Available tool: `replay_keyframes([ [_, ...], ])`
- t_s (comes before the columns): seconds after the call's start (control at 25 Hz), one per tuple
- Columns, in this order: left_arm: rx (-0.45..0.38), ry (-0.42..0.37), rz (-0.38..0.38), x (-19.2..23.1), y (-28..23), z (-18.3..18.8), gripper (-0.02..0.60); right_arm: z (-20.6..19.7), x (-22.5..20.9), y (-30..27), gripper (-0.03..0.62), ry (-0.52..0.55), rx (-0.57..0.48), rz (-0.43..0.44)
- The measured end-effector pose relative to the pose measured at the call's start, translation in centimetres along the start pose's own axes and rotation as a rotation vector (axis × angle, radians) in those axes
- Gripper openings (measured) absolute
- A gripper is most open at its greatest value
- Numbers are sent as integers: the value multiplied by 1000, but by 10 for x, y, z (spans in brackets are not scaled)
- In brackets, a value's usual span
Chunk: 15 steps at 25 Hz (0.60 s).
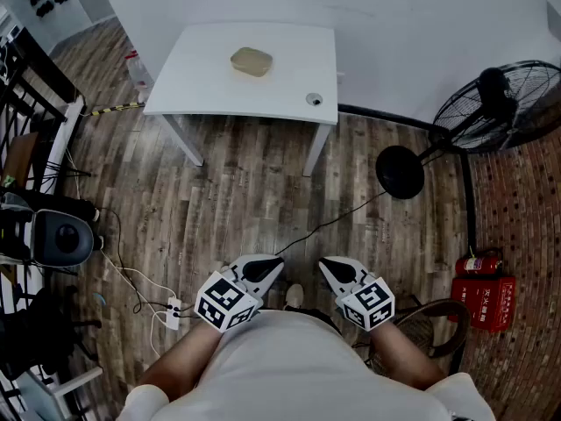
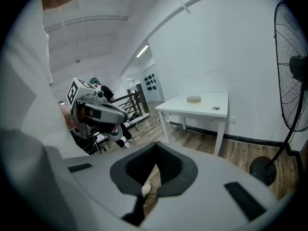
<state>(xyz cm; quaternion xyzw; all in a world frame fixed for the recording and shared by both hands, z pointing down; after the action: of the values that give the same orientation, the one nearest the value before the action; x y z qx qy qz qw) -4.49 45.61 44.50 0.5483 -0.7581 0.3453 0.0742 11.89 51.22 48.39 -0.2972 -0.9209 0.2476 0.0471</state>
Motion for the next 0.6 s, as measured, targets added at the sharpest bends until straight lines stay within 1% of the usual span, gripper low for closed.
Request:
replay_keyframes([
  [0.12, 0, -3, -4, -13, -13, 5, 18, -4, -16, 12, 6, -4, -9, -2],
  [0.24, -3, 12, -3, -7, -22, 15, 17, -5, -34, 7, 6, -14, -11, -10],
  [0.4, -17, 33, 0, 24, -28, 30, 17, 3, -51, -16, 6, -4, -7, -13],
  [0.6, -36, 40, -24, 83, -39, 67, 17, 24, -84, -59, 6, -16, 23, -43],
])
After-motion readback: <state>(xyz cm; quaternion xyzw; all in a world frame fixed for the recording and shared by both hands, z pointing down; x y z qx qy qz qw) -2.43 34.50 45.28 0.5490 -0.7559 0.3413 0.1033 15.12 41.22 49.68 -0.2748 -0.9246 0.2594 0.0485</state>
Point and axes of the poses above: the fingertips, and each gripper's own axes: y backward along the fingers, x to its left, z out of its top, the point moved 6 cm from there along y, backward along the fingers, and after that the axes turned 13 degrees about y, right-handed, at the moved point
